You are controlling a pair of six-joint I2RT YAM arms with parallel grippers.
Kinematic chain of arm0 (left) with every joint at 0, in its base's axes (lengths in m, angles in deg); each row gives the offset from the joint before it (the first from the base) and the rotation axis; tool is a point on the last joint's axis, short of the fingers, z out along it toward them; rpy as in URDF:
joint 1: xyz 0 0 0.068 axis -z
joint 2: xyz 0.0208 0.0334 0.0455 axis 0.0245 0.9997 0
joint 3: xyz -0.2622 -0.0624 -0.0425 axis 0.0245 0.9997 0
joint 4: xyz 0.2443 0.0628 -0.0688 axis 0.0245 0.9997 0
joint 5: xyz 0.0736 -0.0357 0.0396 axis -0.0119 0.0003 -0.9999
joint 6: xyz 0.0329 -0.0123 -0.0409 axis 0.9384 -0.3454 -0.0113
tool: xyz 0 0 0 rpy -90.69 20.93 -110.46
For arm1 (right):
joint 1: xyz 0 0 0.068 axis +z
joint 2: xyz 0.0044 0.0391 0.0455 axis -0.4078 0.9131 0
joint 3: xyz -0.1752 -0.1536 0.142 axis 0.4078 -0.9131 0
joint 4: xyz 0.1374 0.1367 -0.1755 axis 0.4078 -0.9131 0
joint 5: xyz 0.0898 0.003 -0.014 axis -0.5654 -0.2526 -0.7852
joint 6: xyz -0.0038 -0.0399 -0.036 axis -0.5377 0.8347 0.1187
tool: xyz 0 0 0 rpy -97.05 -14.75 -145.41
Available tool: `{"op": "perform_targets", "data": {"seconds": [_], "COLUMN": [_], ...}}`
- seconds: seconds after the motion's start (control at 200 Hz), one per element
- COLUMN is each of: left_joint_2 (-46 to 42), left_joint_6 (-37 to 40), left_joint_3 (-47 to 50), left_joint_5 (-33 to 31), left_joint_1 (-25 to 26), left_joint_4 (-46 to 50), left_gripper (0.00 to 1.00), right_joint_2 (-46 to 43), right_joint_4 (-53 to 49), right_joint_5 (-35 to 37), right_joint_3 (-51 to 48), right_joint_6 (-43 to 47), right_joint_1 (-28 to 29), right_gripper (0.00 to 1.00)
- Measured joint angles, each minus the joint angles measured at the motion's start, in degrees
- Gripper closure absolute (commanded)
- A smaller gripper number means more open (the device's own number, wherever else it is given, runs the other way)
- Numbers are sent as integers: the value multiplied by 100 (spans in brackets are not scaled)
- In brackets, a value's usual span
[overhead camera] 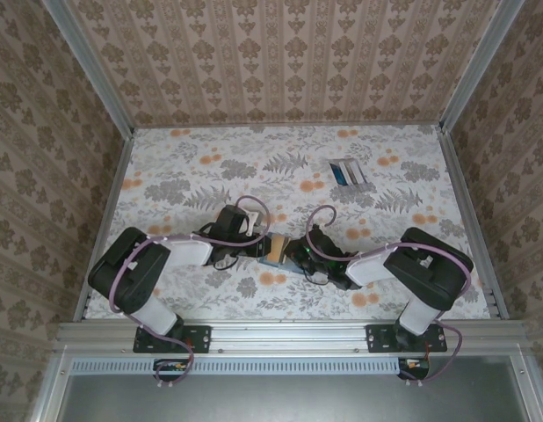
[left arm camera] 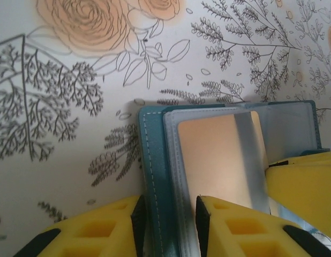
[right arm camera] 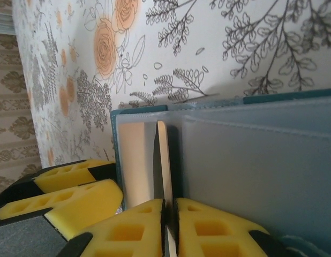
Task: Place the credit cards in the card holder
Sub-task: Insert the credit card into the card slot.
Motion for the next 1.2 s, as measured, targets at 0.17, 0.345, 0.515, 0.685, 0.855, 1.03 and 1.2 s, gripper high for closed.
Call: {"op": "perform_targets", "data": {"seconds": [0.17,0.345,0.515,0.685,0.855,1.03,1.2], "left_joint_2": [-326,-323,-323,-280,-269,-269,-315], "left_joint_6": [-114,-160,-291,-435,-695,-892,-907], "left_joint_3": [184,192,284,299,334,391,396], "left_joint_5": [0,83,227,391,431,452,450], "left_joint_1": [-31,-42,-28,13,2,2,4], "left_joint_4": [304,319,192,155,31,-94,-31], "left_gripper": [61,64,70,72,72,72,67], "right_joint_2": [-251,-284,-273,-90,15,24,-94], "right_joint_4": [-793,-1191,-1355,-1388,-1491,-1506,-1668], "right_joint_5": [-7,-26,-66,-164,-181,-192,-186], "right_joint_3": [192,328,374,577,726,737,734], "right_joint_6": [92,173,175,177,192,225,385], "right_joint_1": [35,98,175,190,190,190,192], "right_gripper": [74,82,84,77,78,78,76]}}
